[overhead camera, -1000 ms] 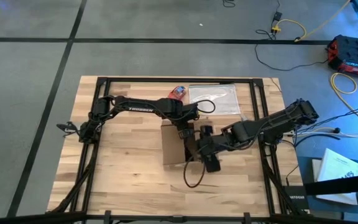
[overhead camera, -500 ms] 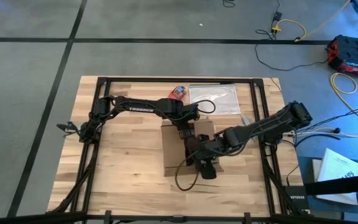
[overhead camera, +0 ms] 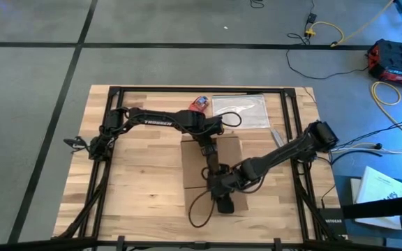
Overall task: Unpack boxes
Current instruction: Open the box using the silver cutter
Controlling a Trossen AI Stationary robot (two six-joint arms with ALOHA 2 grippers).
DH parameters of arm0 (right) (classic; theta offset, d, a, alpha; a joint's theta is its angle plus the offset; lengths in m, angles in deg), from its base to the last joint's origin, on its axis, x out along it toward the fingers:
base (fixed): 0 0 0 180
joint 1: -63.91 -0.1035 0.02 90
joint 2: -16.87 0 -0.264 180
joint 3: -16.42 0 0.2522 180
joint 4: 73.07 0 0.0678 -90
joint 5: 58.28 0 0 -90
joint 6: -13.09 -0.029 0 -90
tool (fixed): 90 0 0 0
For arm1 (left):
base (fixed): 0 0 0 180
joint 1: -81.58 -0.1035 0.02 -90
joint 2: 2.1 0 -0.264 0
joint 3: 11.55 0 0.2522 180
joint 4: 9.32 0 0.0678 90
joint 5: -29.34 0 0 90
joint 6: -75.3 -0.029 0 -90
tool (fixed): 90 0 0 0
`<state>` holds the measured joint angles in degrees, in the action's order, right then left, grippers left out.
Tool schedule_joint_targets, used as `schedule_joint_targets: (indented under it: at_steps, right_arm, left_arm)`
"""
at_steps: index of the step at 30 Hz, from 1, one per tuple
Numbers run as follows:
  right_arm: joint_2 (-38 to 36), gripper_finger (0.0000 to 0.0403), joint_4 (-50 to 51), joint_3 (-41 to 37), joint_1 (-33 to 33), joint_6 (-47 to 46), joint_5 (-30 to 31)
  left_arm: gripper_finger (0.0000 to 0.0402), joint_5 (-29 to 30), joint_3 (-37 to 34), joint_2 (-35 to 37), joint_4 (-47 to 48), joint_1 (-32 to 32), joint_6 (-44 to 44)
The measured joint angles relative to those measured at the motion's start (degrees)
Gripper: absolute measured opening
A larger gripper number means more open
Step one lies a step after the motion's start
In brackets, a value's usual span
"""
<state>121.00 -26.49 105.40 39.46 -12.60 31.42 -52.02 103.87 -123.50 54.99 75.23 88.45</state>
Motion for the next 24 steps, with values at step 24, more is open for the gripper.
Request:
schedule_joint_targets:
  at_steps: [24]
  right_arm:
    - [5.22, 0.0235, 0.07, 0.09, 0.52, -0.92, -4.22]
  left_arm:
    - [0.0076, -0.84, 0.00, 0.00, -0.39, 1.03, 0.03]
